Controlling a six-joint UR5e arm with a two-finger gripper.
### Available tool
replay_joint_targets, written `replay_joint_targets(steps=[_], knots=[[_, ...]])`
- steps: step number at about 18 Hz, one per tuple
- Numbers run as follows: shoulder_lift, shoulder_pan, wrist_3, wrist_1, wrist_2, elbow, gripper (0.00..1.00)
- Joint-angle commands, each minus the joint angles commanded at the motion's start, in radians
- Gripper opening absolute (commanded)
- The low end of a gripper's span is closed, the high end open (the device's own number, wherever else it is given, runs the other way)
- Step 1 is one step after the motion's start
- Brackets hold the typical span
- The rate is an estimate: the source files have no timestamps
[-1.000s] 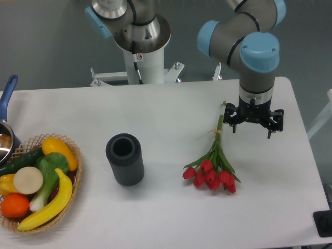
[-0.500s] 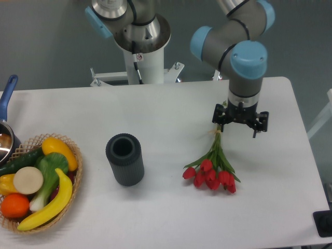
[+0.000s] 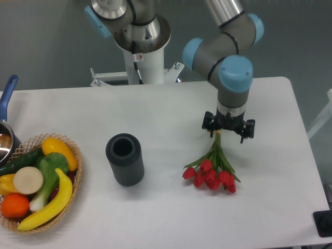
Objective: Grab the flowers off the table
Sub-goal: 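Lower the open gripper down onto the tulip stems, then close the gripper around the green tulip stems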
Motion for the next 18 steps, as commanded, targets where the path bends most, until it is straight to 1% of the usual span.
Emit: replay_joint_targets(steps=[4, 7, 8, 9, 10, 11, 12, 14, 18], knots=[[-0.040, -0.009, -0.009, 0.005, -0.017, 0.008, 1.00], [-0.054, -0.011, -0.009, 0.005, -0.057, 0.009, 1.00], [-0.054, -0.011, -0.009, 0.005, -0.058, 0.012, 0.91], [-0.052, -0.011, -0.011, 0.005, -0.060, 0.021, 0.60], [-0.052, -0.011, -0.015, 0.005, -0.061, 0.028, 0.37], [-0.054, -0.012, -0.017, 0.005, -0.060, 0.031, 0.21], [-0.052, -0.012, -0.015, 0.005, -0.055, 0.035, 0.00], [-0.046, -0.014, -0.032, 0.005, -0.060, 0.040, 0.00], [-0.032, -0.015, -0.035, 0.003, -0.014, 0.049, 0.00]])
